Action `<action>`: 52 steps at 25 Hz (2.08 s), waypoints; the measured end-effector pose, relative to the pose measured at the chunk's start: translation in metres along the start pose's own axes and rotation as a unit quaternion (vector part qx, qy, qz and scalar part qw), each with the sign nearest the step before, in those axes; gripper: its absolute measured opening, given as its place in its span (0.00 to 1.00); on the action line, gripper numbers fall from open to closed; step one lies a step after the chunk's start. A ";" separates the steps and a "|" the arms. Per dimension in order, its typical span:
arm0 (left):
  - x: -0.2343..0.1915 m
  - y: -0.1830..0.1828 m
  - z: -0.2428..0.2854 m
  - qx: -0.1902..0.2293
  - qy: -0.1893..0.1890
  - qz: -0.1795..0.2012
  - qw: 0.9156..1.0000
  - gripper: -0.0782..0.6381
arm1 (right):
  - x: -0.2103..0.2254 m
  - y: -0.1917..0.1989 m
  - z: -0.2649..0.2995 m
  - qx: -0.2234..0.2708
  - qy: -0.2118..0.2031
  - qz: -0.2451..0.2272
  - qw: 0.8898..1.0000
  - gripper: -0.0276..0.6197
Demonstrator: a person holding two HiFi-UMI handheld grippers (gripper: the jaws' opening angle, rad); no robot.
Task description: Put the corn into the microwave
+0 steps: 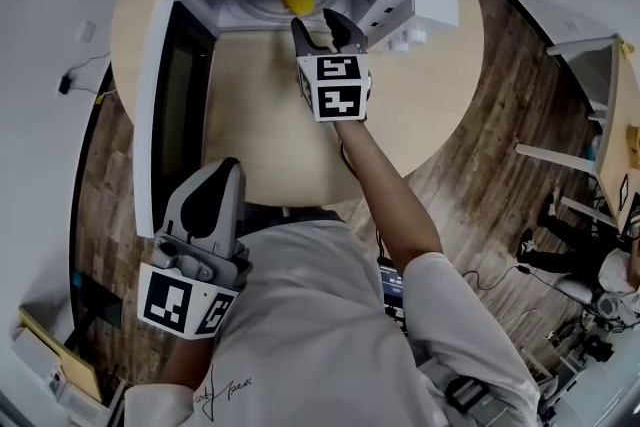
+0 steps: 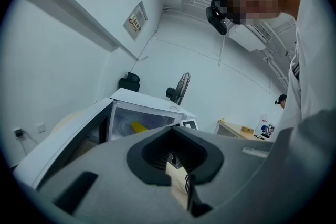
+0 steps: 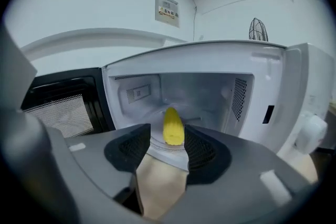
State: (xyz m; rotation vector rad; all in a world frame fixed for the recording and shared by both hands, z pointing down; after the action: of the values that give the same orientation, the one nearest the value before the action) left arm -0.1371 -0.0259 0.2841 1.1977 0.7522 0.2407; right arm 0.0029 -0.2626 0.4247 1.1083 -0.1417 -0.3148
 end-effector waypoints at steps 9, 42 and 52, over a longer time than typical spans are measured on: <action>0.014 0.005 0.001 0.013 0.006 -0.010 1.000 0.10 | 0.009 -0.001 -0.036 0.004 -0.031 0.019 0.999 0.34; 0.061 0.024 -0.009 0.039 -0.020 0.017 0.999 0.10 | 0.057 0.005 -0.183 0.020 -0.084 0.041 0.995 0.11; 0.063 0.034 -0.017 0.037 -0.038 0.015 0.998 0.10 | 0.065 0.011 -0.218 0.019 -0.080 0.053 0.995 0.09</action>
State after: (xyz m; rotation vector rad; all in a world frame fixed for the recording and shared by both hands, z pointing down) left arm -0.0947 0.0342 0.2869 1.2829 0.6827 0.1932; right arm 0.1244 -0.0918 0.3354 1.1088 -0.3492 -0.3061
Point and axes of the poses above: the fingertips, and each gripper's own axes: z forward along the fingers, x to its right, y out of its underside, the point moved 8 cm from there along -z, backward along the fingers, and after that the axes turned 13 degrees about y, right-handed, at the moved point
